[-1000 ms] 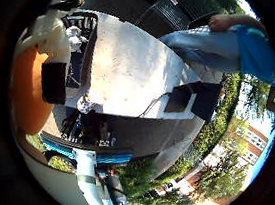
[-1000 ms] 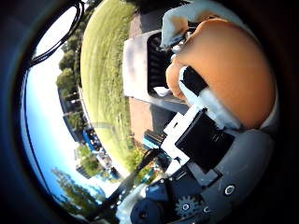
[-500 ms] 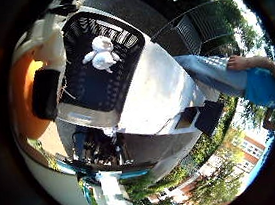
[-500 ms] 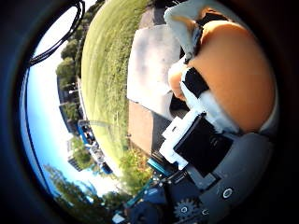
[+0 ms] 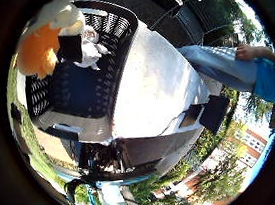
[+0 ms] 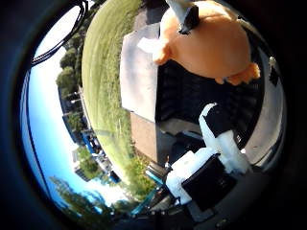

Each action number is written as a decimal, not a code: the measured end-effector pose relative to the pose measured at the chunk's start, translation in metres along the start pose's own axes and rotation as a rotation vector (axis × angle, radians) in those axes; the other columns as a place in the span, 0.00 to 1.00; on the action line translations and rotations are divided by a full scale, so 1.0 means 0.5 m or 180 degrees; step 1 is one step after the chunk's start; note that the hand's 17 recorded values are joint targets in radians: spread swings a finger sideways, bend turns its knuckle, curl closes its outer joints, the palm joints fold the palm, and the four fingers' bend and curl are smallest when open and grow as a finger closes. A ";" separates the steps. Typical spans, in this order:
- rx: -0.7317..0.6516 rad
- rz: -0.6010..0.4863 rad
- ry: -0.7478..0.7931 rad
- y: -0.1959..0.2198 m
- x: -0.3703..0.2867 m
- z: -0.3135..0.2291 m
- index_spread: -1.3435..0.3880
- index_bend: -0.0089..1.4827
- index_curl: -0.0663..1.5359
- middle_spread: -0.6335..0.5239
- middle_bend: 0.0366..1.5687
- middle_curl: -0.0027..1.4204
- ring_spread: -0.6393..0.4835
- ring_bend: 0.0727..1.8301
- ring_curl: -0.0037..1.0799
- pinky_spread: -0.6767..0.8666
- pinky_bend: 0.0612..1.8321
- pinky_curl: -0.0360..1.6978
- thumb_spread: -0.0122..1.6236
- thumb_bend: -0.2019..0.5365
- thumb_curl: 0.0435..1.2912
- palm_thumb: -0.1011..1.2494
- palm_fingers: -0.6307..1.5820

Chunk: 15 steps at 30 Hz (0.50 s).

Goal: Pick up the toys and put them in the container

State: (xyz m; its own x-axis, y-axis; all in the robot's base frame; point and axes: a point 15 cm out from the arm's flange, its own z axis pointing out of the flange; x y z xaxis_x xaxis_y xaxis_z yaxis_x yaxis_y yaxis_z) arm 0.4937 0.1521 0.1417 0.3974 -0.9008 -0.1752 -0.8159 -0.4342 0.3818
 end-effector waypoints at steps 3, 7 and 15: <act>-0.0124 -0.0140 0.0079 0.032 -0.010 -0.016 0.44 0.07 0.47 0.59 0.11 0.30 0.80 0.25 0.30 0.72 0.33 0.37 0.71 0.23 0.37 0.65 0.20; 0.0017 -0.0146 0.0096 0.068 0.025 -0.075 0.48 0.07 0.39 0.59 0.08 0.27 0.81 0.22 0.28 0.73 0.29 0.33 0.70 0.24 0.35 0.65 0.22; -0.0003 -0.0150 -0.0016 0.203 0.077 -0.086 0.52 0.09 0.29 0.59 0.09 0.24 0.81 0.18 0.28 0.74 0.25 0.28 0.70 0.24 0.33 0.66 0.26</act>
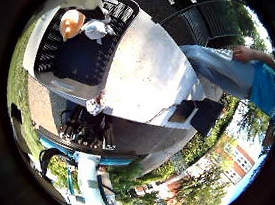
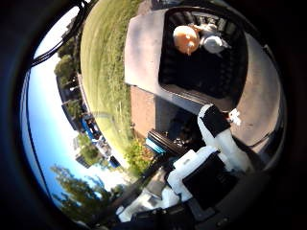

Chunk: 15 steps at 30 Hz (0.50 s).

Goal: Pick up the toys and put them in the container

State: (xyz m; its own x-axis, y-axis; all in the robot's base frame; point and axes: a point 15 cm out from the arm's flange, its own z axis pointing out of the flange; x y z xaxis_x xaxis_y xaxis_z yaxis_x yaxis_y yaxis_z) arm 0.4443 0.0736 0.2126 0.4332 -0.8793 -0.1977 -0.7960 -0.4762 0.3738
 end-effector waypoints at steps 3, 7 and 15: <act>-0.0054 0.0036 -0.0041 0.071 0.040 0.031 0.53 0.10 0.27 0.59 0.09 0.24 0.81 0.17 0.28 0.74 0.23 0.27 0.70 0.24 0.33 0.66 0.27; -0.0037 0.0139 0.0044 0.144 0.091 0.074 0.54 0.10 0.25 0.59 0.09 0.24 0.81 0.17 0.28 0.73 0.23 0.26 0.70 0.24 0.32 0.65 0.28; -0.0009 0.0378 -0.0011 0.249 0.202 0.212 0.59 0.11 0.22 0.58 0.09 0.23 0.80 0.17 0.29 0.73 0.22 0.24 0.70 0.24 0.31 0.65 0.30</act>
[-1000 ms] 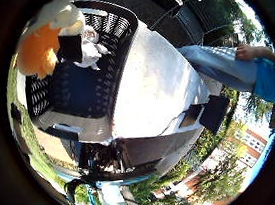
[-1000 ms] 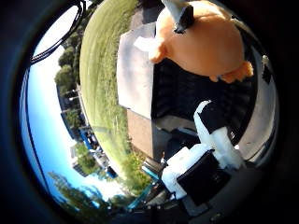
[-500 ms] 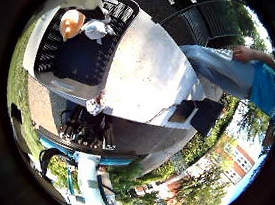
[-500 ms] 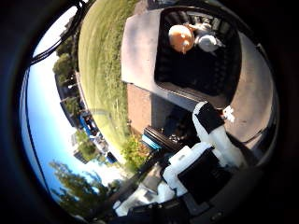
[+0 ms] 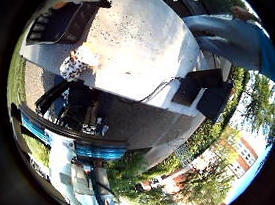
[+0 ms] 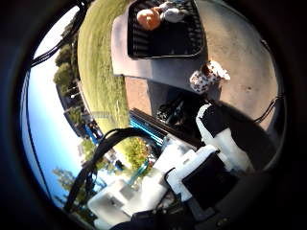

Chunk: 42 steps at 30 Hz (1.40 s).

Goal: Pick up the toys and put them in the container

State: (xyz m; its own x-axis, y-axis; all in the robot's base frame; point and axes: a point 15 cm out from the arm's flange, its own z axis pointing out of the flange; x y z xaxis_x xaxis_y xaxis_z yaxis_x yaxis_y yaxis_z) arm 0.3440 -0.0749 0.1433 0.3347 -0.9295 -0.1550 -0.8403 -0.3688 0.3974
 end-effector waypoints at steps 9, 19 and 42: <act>-0.0136 0.0065 -0.0132 -0.015 0.047 0.160 0.63 0.11 0.21 0.58 0.09 0.23 0.80 0.17 0.30 0.72 0.22 0.22 0.71 0.24 0.31 0.65 0.31; -0.0233 -0.0178 -0.0104 -0.091 0.019 0.296 0.64 0.11 0.20 0.58 0.09 0.23 0.79 0.16 0.30 0.71 0.21 0.21 0.70 0.25 0.31 0.66 0.31; -0.0691 -0.0486 0.0028 -0.200 -0.020 0.443 0.59 0.13 0.24 0.48 0.29 0.32 0.72 0.31 0.37 0.67 0.11 0.15 0.66 0.25 0.34 0.80 0.71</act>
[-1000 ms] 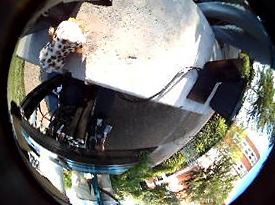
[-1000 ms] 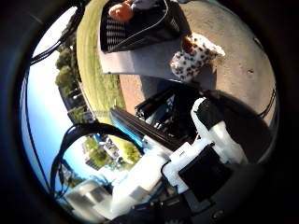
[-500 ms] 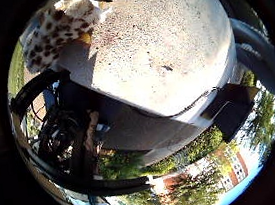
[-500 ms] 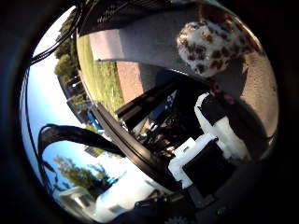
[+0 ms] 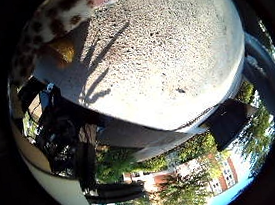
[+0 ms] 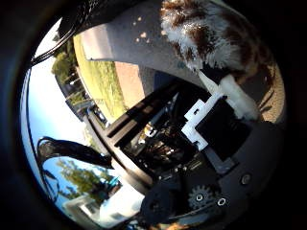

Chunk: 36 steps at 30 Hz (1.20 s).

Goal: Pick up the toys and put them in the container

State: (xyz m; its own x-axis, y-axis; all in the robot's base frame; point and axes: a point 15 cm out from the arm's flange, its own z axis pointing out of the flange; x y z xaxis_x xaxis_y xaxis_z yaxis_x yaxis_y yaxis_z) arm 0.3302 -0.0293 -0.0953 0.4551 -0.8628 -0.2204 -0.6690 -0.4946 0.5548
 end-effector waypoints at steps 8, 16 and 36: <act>0.0558 0.0158 0.0121 0.006 0.098 -0.054 0.46 0.13 0.18 0.38 0.54 0.52 0.59 0.63 0.64 0.67 0.28 0.21 0.65 0.25 0.36 0.82 0.72; 0.0840 0.0213 0.0167 0.101 0.122 -0.100 0.32 0.21 0.17 0.33 0.66 0.66 0.53 0.69 0.73 0.65 0.52 0.35 0.67 0.26 0.40 0.87 0.71; 0.1414 -0.0102 0.0013 0.261 -0.099 -0.446 0.11 0.43 0.28 0.31 0.77 0.80 0.47 0.80 0.81 0.59 0.69 0.62 0.71 0.25 0.50 0.84 0.61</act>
State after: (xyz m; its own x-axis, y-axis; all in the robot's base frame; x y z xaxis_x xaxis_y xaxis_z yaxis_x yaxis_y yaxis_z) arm 0.3514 -0.0278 0.1670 0.4814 -0.8462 -0.2284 -0.8417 -0.5190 0.1489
